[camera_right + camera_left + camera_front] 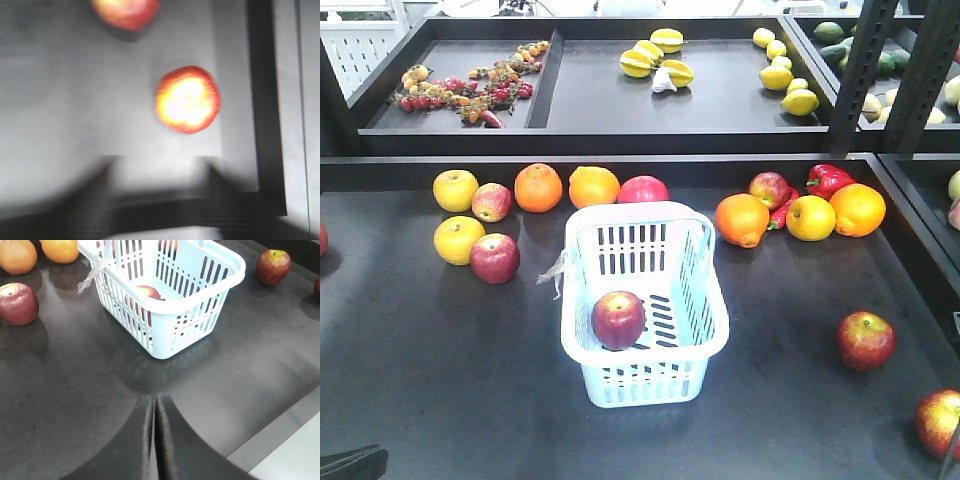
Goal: Pick three apples into basket with both arms
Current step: 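Withdraw the right gripper from the basket toward the apples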
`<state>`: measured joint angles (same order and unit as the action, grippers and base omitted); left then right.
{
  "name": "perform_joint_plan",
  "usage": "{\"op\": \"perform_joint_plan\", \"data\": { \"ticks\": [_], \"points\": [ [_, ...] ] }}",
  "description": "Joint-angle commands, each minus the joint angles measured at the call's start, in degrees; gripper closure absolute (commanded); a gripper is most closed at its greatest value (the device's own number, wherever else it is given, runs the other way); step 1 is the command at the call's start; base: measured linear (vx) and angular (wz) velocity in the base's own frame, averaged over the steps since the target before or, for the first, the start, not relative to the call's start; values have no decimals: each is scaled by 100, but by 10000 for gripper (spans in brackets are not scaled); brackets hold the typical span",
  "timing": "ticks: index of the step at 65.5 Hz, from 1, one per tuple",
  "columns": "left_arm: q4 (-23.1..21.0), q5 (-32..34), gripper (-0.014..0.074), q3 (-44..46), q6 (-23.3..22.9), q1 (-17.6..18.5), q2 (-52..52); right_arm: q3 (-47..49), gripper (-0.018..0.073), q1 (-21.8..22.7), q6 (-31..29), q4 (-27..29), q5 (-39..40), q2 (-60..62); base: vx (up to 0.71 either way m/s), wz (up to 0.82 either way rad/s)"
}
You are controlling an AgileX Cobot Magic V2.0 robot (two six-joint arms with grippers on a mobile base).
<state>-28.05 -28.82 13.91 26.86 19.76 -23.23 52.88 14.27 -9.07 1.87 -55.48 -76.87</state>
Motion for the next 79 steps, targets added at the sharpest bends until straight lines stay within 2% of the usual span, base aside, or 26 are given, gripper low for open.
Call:
{"op": "perform_joint_plan", "data": {
  "ticks": [1, 4, 19, 38, 62, 79],
  "points": [
    [-145, 382, 604, 130, -59, 28, -43, 121, -106, 101, -9, -59, 323, -81, 0, 0],
    [-150, 382, 604, 130, -59, 28, -43, 121, -169, 113, 36, -68, 341, -212, 0, 0],
    [-150, 377, 604, 130, -59, 28, -43, 121, -155, 113, 613, -643, 496, -1028, 0, 0],
    [-150, 377, 604, 130, -59, 28, -43, 158, -122, 113, 753, -644, 707, -1971, 0, 0],
    [-150, 377, 604, 130, -59, 28, -43, 533, -104, 113, 907, -644, 748, -2595, 0, 0],
    [-145, 376, 604, 130, -59, 28, -43, 619, -94, 113, 1068, -849, 845, -3006, 0, 0]
  ]
}}
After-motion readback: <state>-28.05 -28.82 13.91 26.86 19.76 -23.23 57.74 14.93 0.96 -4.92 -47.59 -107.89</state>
